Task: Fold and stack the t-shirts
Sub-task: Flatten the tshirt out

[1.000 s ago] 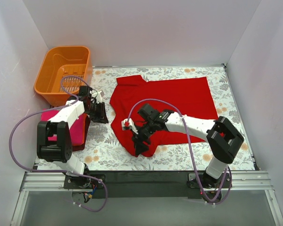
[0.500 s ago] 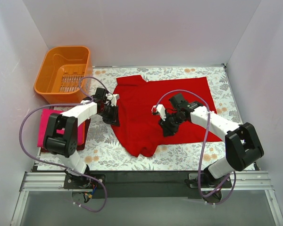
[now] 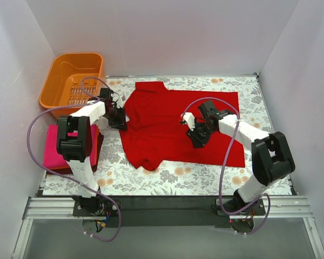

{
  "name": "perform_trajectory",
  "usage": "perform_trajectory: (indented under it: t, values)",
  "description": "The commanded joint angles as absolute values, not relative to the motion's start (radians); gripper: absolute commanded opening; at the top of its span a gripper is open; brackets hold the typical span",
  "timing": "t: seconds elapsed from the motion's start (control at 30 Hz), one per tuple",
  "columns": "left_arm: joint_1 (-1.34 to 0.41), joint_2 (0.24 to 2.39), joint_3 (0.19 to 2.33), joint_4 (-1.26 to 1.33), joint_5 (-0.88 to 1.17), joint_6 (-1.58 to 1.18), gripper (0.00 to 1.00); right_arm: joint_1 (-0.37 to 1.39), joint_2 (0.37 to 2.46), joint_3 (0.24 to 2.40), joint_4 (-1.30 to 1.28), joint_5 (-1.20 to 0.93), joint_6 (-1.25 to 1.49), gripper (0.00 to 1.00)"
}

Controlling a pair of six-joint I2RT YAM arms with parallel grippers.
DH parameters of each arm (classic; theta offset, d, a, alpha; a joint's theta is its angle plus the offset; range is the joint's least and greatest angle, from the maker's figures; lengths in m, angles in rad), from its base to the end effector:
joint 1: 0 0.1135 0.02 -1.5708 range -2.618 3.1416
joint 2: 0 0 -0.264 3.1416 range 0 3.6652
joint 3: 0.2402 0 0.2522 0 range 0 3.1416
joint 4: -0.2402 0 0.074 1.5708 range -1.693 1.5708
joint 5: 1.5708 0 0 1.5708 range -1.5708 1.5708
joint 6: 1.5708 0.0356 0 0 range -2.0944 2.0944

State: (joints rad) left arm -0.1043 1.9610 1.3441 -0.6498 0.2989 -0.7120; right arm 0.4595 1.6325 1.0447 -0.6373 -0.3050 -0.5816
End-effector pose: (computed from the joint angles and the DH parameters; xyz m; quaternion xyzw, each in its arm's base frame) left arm 0.3841 -0.0507 0.1618 -0.2709 0.9394 -0.1945 0.0791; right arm 0.2731 0.1471 0.1895 -0.5069 0.8317 0.1390 0.1788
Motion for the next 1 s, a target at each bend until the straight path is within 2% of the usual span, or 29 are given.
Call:
perform_trajectory:
  t: [0.0,0.03,0.07,0.1,0.17,0.2,0.23,0.3,0.6,0.97]
  values:
    - [-0.106,1.812,1.368,-0.719,0.491,-0.653,0.25,0.527,1.485,1.126,-0.634,-0.514,-0.581,0.41]
    - [-0.101,1.781,1.361,-0.736,0.512,-0.652,0.25,0.555,1.467,1.120,-0.627,-0.531,-0.577,0.43]
    - [-0.089,1.652,1.311,-0.786,0.620,-0.656,0.27,0.768,1.447,1.100,-0.591,-0.506,-0.569,0.48]
    - [-0.075,1.620,1.287,-0.823,0.662,-0.655,0.30,0.858,1.475,1.117,-0.563,-0.480,-0.574,0.50]
    - [-0.054,1.606,1.263,-0.868,0.695,-0.649,0.33,0.975,1.526,1.167,-0.513,-0.465,-0.568,0.52]
    - [-0.049,1.600,1.255,-0.871,0.709,-0.647,0.40,1.007,1.572,1.186,-0.502,-0.450,-0.558,0.53]
    - [-0.041,1.594,1.244,-0.894,0.700,-0.641,0.43,1.064,1.616,1.243,-0.483,-0.424,-0.557,0.54]
    - [-0.034,1.592,1.236,-0.920,0.701,-0.630,0.44,1.142,1.699,1.284,-0.442,-0.394,-0.554,0.55]
    - [-0.032,1.574,1.203,-0.960,0.680,-0.591,0.45,1.190,1.828,1.304,-0.382,-0.327,-0.561,0.54]
    - [-0.035,1.604,1.164,-0.908,0.641,-0.581,0.46,1.192,1.835,1.191,-0.328,-0.190,-0.598,0.51]
